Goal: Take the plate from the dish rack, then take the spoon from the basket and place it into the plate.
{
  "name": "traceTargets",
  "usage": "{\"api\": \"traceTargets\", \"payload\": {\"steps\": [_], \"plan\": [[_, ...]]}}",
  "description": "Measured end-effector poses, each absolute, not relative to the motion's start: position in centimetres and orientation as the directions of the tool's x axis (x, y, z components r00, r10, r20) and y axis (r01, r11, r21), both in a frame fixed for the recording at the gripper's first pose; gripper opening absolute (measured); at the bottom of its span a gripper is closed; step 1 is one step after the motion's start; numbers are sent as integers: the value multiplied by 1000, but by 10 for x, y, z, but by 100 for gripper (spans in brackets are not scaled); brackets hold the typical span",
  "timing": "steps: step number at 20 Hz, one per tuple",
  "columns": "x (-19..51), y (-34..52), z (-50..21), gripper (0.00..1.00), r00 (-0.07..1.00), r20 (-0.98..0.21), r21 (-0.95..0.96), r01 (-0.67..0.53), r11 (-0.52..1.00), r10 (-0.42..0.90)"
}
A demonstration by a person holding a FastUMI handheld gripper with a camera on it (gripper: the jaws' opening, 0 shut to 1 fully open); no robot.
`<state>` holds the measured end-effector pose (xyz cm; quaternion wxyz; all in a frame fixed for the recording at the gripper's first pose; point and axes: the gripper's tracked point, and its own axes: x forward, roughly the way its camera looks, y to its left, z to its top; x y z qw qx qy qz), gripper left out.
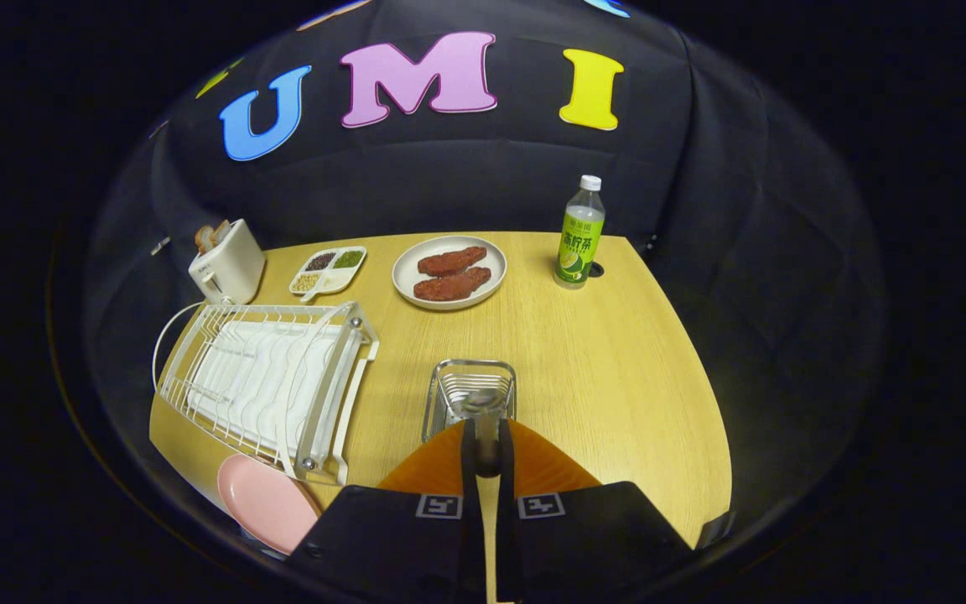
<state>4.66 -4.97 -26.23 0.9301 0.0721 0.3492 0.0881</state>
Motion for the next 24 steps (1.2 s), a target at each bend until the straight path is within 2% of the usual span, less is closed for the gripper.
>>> {"api": "traceTargets", "payload": {"steps": [8,15,19,24], "plan": [[65,-51,-189,9,820,-534,157,-142,977,205],[49,-29,-112,9,854,-443,142,-233,962,272],[16,4,-86,9,820,-433,178,-329,927,374],[-46,65,-92,9,713,-459,219,-487,846,529]]}}
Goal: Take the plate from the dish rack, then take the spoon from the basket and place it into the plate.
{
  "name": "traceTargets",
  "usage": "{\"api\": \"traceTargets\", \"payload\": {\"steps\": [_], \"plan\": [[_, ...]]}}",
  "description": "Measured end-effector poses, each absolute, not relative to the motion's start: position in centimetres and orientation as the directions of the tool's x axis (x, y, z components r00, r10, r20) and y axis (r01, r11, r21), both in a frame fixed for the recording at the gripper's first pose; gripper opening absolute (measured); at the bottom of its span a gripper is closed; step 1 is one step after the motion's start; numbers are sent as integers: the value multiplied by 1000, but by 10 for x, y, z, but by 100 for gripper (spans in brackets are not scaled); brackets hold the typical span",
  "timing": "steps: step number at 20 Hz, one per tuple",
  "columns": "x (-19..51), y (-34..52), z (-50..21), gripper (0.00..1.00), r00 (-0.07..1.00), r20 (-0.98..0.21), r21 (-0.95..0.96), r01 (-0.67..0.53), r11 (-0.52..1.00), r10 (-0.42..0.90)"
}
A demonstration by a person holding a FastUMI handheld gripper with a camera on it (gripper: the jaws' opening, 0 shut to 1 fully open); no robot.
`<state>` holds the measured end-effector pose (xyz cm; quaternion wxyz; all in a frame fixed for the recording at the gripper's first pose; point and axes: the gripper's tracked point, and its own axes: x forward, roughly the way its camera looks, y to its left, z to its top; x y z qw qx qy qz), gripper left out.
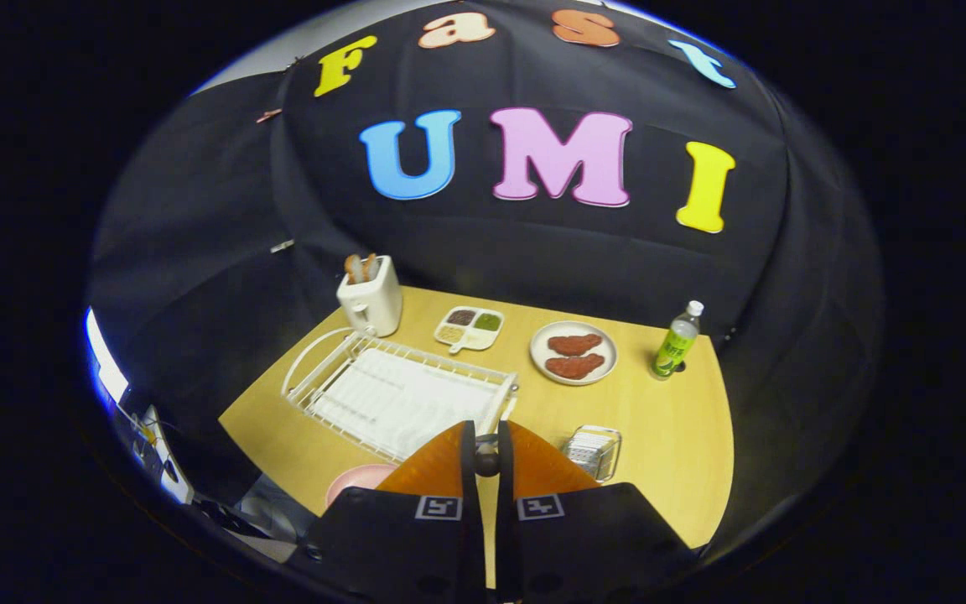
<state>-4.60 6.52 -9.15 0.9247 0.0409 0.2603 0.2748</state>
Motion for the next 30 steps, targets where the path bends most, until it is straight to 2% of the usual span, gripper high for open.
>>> {"api": "traceTargets", "payload": {"steps": [8,15,22,25,30], "plan": [[-107,160,-163,9,551,-523,282,-609,741,651],[-116,212,-217,9,505,-510,310,-647,697,696],[-122,218,-240,9,482,-477,349,-664,661,735],[-131,214,-249,9,445,-508,339,-684,646,738],[-145,202,-282,16,394,-593,327,-679,657,702]]}}
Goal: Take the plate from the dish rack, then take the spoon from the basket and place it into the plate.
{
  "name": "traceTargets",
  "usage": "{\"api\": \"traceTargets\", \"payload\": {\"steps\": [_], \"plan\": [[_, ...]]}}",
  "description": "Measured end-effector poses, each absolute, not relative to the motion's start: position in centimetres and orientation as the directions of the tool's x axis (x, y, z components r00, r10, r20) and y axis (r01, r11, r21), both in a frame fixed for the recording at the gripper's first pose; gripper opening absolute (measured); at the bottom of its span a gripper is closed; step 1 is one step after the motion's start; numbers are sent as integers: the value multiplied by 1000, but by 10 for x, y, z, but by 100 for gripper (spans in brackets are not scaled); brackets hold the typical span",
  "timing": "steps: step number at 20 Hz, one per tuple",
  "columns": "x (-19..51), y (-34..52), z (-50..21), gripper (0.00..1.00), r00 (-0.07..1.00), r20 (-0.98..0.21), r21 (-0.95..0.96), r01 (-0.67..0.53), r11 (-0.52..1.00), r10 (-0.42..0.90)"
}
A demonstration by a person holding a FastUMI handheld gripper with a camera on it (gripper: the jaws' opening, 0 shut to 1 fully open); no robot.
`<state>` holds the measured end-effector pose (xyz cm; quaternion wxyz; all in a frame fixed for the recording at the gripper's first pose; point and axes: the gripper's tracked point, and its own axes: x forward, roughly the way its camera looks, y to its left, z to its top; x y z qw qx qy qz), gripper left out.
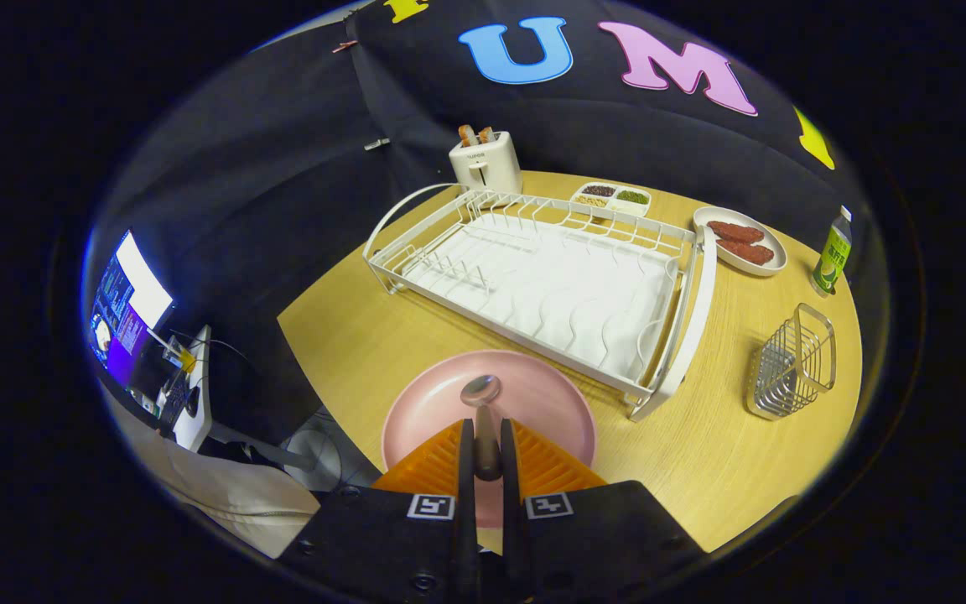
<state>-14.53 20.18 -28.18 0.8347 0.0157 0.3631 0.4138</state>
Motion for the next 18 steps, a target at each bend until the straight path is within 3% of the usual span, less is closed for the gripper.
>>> {"api": "traceTargets", "payload": {"steps": [3,9,10,11,18], "plan": [[-151,195,-299,20,395,-628,311,-663,681,671],[-152,192,-300,75,417,-628,311,-639,703,657],[-152,192,-299,93,425,-625,309,-636,708,655],[-152,192,-296,99,430,-620,311,-633,709,656],[-144,187,-240,99,499,-549,285,-643,711,670]]}}
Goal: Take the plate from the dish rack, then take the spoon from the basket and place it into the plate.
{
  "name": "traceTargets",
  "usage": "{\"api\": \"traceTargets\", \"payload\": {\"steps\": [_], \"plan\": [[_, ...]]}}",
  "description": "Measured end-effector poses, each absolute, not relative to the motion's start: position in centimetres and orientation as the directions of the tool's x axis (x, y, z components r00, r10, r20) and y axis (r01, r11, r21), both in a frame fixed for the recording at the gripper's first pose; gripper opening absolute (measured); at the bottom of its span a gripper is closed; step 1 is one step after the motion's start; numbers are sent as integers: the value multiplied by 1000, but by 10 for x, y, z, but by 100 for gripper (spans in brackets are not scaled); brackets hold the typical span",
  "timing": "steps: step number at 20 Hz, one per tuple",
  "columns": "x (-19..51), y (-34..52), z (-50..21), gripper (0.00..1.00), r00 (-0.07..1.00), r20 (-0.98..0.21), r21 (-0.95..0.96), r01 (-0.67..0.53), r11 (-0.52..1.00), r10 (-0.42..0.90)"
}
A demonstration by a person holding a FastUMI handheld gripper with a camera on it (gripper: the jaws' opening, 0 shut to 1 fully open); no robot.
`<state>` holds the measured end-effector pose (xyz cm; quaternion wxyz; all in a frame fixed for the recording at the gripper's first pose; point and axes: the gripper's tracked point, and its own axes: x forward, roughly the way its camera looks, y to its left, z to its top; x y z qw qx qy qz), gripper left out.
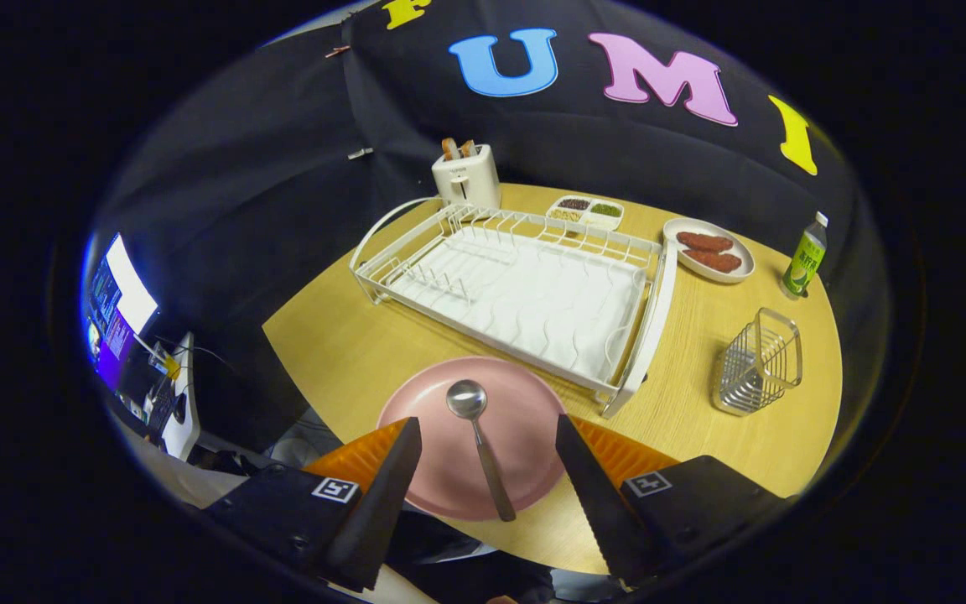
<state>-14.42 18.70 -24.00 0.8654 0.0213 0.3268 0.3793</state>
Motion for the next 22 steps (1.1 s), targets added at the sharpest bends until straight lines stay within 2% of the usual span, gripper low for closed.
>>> {"api": "traceTargets", "payload": {"steps": [5,13,22], "plan": [[-114,174,-185,98,604,-464,251,-612,750,648],[-61,118,-103,98,808,-310,164,-473,866,500],[-46,47,-8,98,939,-93,-17,-335,942,332]]}}
